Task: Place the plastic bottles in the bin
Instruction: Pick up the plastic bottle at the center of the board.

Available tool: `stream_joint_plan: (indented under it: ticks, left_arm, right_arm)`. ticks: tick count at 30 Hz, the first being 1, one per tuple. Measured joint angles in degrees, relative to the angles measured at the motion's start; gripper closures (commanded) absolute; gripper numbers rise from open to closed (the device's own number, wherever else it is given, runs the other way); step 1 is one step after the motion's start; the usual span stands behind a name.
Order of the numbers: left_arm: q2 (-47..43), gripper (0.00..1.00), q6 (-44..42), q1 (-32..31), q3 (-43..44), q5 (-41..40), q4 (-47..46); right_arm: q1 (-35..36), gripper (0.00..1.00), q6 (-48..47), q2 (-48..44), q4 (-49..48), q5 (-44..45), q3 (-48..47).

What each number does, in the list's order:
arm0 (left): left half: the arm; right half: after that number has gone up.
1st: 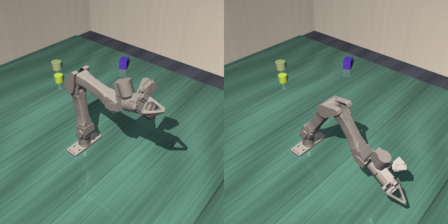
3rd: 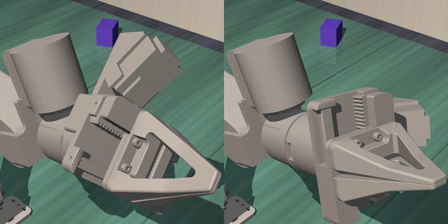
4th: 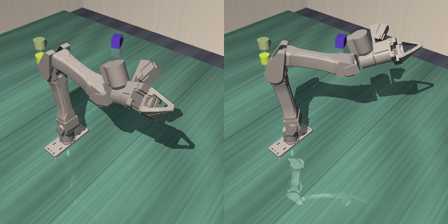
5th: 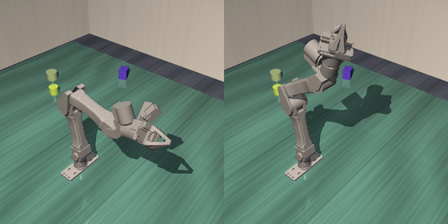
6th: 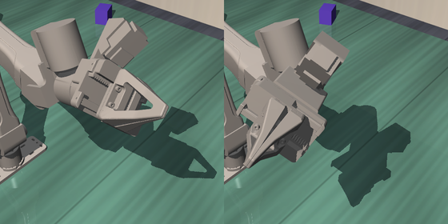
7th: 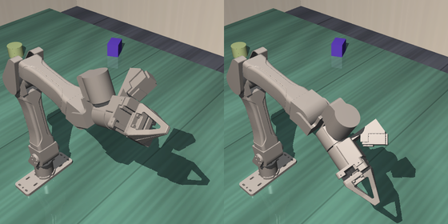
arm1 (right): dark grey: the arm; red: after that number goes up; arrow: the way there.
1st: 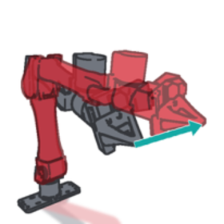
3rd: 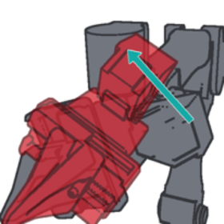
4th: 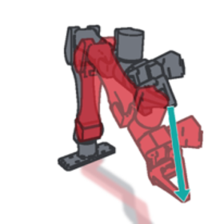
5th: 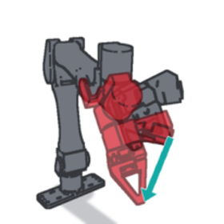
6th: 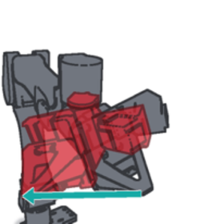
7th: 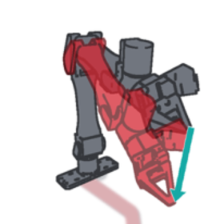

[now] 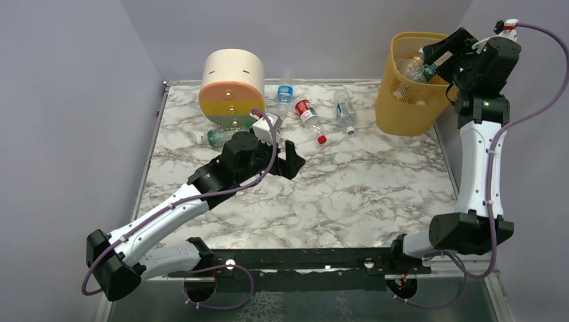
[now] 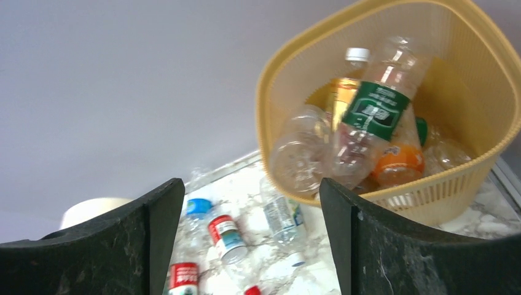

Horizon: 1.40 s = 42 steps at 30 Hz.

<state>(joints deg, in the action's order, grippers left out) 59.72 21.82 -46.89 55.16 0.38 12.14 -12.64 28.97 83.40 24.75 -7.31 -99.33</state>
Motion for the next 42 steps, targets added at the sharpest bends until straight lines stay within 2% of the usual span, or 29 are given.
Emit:
stream_joint_plan:
  ticks: [5,10,13,14,17,21,32,42]
  left_arm:
    - [2.7,0.01,1.3,0.0,0.0,0.0,-0.4]
    - [2.2,0.01,2.5,0.0,-1.0,-0.5,-0.7]
    - [1.0,0.01,3.4,0.0,-3.2,-1.2,-0.7]
    - [0.5,0.01,3.8,0.0,-4.1,-1.4,-0.5]
    - [-1.4,0.01,5.0,0.0,-6.8,-1.9,0.4]
    - [-4.4,0.01,7.0,0.0,-10.1,-2.2,1.2]
    - [-7.0,0.01,9.5,0.0,-12.9,-2.2,1.5]
    - [-8.9,0.01,10.6,0.0,-13.7,-2.2,2.6]
  right_arm:
    - [2.0,0.14,-0.2,-5.9,-0.8,-6.1,1.1]
    - [13.8,0.14,-2.2,-6.4,-1.1,-9.2,3.2]
    - [22.2,0.14,-4.2,-3.5,-1.0,-8.9,4.0]
    - [22.7,0.15,-4.8,-3.3,-1.0,-8.7,4.1]
    - [30.8,0.17,-7.2,3.0,-0.5,-7.0,3.8]
    - [35.8,0.19,-9.7,12.1,1.0,-3.6,1.9]
    - [38.6,0.23,-13.1,33.1,1.8,7.1,-4.1]
    - [38.6,0.32,-14.5,44.4,1.1,12.7,-8.6]
